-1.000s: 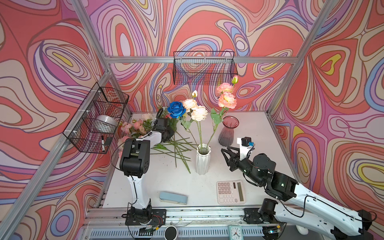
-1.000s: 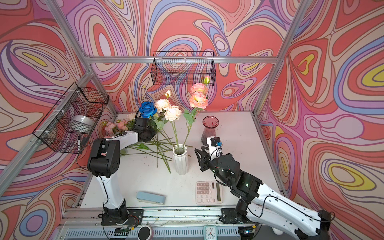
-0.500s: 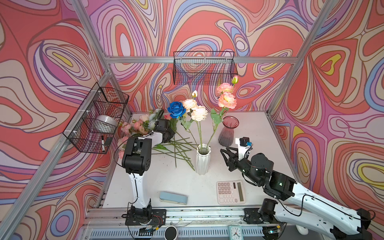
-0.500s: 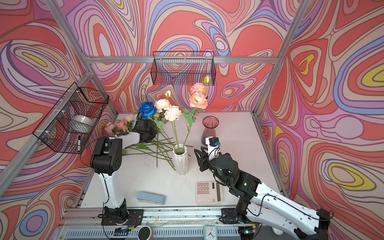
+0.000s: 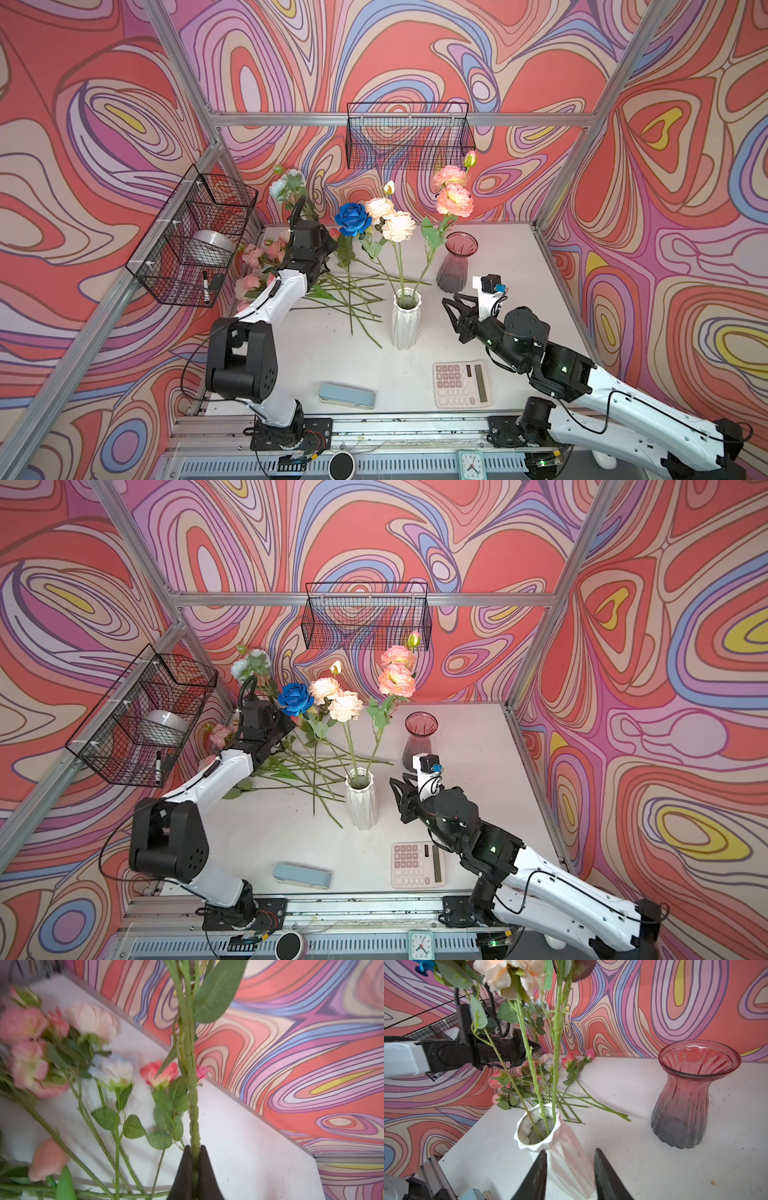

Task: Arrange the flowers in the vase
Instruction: 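Lift the pale blue rose from the bunch with the left gripper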

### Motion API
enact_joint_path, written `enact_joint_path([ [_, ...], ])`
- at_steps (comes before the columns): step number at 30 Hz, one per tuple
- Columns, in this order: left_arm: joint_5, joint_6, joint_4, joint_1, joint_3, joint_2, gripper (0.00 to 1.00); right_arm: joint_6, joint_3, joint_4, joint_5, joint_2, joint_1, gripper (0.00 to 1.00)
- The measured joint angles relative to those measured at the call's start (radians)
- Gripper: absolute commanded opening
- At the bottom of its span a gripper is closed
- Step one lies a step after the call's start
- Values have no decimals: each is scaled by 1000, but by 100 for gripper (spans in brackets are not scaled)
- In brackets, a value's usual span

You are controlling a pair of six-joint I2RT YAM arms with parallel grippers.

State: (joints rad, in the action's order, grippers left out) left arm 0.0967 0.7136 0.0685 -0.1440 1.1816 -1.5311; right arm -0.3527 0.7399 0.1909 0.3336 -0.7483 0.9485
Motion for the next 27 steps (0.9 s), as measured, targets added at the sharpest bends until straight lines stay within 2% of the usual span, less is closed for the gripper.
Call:
enact_joint_path([
  [7,198,-181,43,-86,-16,201,0,0,0,0,0,2,0,37],
  [14,260,-250,24,-139,-62,374,0,-1,5,5,-1,1,0,38],
  [21,164,-184,-63,-167,-124,676,0,-3,39,10,-21,6,0,40],
  [27,-26,-87,-143,-170,-204,898,0,17,80,11,-161,6,0,53],
])
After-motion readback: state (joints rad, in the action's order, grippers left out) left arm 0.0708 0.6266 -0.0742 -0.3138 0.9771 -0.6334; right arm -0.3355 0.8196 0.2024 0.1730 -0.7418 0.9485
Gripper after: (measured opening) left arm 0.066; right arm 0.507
